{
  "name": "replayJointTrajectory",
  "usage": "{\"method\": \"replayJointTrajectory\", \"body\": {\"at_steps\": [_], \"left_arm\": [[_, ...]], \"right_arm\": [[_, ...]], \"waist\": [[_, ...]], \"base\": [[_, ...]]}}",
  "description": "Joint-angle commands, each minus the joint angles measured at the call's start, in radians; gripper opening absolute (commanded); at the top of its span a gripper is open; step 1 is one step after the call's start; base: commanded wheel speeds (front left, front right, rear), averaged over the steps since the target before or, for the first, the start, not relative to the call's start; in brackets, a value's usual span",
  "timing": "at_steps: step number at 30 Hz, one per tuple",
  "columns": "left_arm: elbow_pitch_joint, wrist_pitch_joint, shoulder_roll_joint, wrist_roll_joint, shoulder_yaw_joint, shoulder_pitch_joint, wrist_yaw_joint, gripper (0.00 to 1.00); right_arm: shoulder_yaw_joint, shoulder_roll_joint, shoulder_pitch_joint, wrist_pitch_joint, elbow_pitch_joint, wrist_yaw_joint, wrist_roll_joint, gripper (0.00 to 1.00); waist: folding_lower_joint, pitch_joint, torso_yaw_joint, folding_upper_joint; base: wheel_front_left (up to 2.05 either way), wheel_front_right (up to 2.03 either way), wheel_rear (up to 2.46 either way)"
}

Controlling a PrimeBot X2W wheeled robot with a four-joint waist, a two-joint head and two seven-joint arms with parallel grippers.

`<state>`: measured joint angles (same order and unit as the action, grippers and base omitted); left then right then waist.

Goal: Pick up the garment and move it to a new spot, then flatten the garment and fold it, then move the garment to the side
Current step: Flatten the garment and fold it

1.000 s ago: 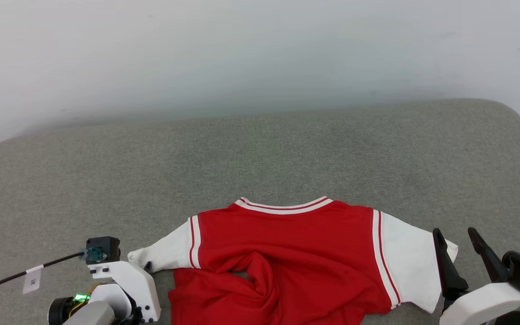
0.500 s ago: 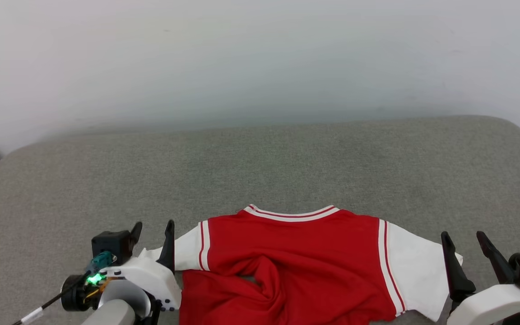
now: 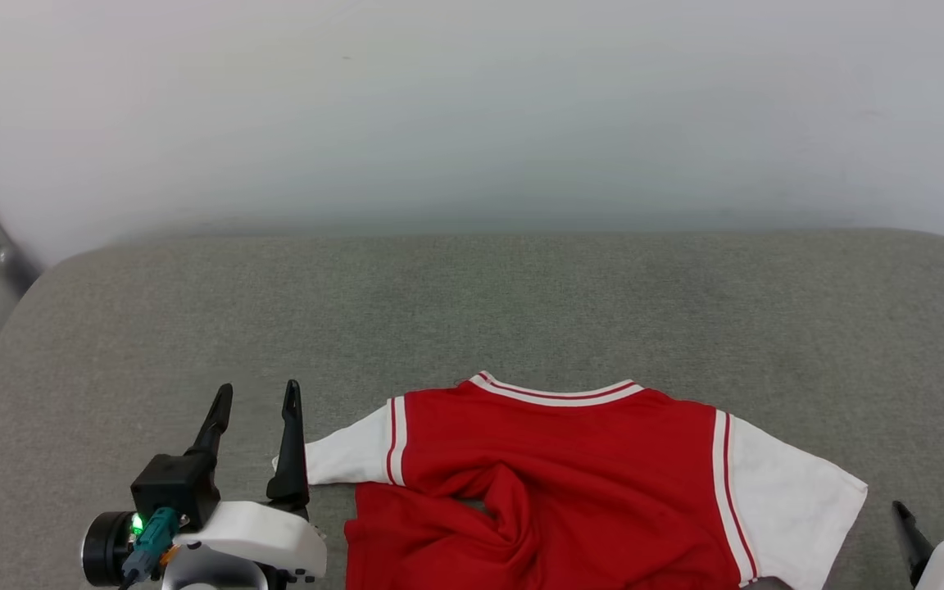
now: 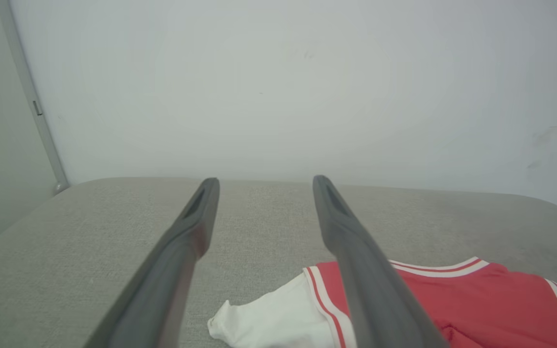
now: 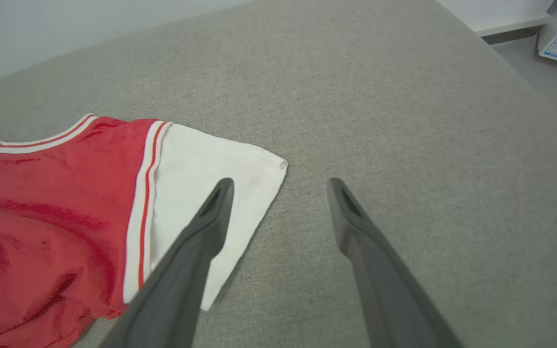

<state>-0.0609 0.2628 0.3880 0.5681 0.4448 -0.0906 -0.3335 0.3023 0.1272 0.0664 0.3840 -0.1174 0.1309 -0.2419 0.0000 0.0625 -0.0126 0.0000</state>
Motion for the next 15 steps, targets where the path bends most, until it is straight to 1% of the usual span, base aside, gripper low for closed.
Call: {"method": "replayJointTrajectory", "body": {"at_steps": [1,5,10,12,15], "left_arm": [[0.008,0.002,-0.004,-0.01,-0.012,0.013,0.005,1.0],[0.033,0.002,-0.008,-0.05,-0.045,0.037,0.016,1.0],[0.04,0.002,-0.016,-0.068,-0.071,0.051,0.027,1.0],[0.042,0.002,-0.022,-0.075,-0.077,0.055,0.032,1.0],[0.052,0.002,-0.034,-0.085,-0.082,0.031,0.038,1.0]], "right_arm": [[0.01,0.015,-0.019,0.026,-0.02,0.0,-0.008,1.0],[0.035,0.058,-0.076,0.172,-0.12,0.0,-0.045,1.0],[0.015,0.1,-0.158,0.325,-0.21,0.0,-0.07,1.0],[-0.003,0.116,-0.193,0.364,-0.24,0.0,-0.077,1.0],[-0.017,0.129,-0.257,0.41,-0.277,0.0,-0.092,1.0]], "waist": [[0.0,-0.004,-0.009,0.0],[0.0,-0.017,-0.034,0.0],[0.0,-0.048,-0.055,0.0],[0.0,-0.06,-0.06,0.0],[0.0,-0.111,-0.07,0.0]], "base": [[0.0,0.0,0.0],[0.0,0.0,0.0],[0.0,0.0,0.0],[0.0,0.0,0.0],[0.0,0.0,0.0]]}}
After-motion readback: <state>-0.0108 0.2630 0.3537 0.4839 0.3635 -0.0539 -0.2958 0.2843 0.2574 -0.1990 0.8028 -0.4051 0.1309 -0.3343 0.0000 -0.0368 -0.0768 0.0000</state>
